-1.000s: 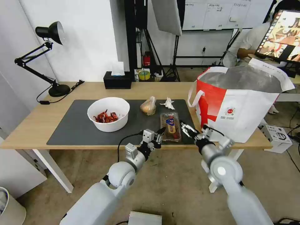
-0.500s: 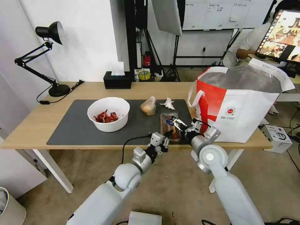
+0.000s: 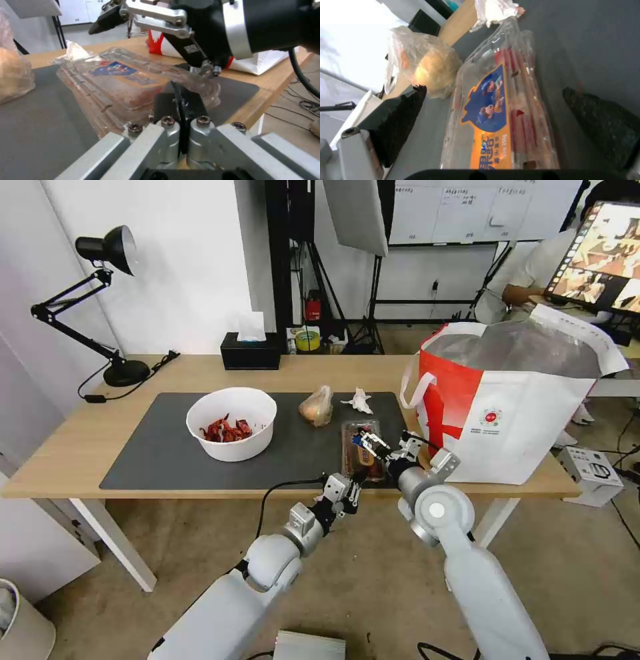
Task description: Pick up the trash from the table and place it into the takeout bag.
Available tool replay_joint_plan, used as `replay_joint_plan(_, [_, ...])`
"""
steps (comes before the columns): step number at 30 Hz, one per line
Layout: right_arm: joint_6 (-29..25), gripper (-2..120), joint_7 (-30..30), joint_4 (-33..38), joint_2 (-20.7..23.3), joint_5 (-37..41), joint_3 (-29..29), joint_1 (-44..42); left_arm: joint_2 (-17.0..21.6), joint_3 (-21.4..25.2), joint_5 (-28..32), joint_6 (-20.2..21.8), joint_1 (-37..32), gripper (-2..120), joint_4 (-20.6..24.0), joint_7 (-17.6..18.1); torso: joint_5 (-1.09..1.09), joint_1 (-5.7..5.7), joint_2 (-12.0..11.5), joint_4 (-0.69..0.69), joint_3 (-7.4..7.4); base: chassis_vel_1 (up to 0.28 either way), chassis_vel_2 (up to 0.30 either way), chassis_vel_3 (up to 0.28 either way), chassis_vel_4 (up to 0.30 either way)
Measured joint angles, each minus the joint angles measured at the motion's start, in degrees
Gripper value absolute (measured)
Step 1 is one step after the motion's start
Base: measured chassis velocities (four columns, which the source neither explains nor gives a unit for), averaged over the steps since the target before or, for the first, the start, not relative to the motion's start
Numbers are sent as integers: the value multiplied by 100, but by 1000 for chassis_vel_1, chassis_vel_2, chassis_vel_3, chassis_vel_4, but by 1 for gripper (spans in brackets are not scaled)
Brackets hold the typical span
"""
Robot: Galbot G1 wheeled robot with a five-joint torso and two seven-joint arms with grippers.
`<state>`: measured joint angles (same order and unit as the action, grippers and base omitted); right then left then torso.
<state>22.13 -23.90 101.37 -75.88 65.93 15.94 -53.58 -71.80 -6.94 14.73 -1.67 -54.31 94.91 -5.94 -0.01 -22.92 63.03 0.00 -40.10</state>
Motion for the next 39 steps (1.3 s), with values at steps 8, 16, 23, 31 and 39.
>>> replay_joint_plan(8, [143, 99, -72, -93, -64, 5, -77, 151, 0, 10, 8, 0, -16, 0, 35, -7, 0, 0, 0, 1, 0, 0, 0, 0, 0])
replay_joint_plan(16, [363, 71, -167, -134, -74, 19, -104, 160, 1, 50, 23, 2, -72, 0, 61, -12, 0, 0, 0, 0, 0, 0, 0, 0, 0])
replay_joint_plan(23, [413, 48, -181, -154, -72, 48, -110, 148, 8, 69, 33, 2, -102, 0, 72, -17, 0, 0, 0, 0, 0, 0, 0, 0, 0])
replay_joint_plan(31, [415, 13, -239, -172, -118, 43, -98, 148, 13, 142, 66, -10, -171, 0, 105, -22, 0, 0, 0, 0, 0, 0, 0, 0, 0])
replay_joint_plan(39, [399, 0, -249, -174, -141, 11, -87, 120, 47, 242, 460, 35, -239, 7, 260, -5, 0, 0, 0, 1, 0, 0, 0, 0, 0])
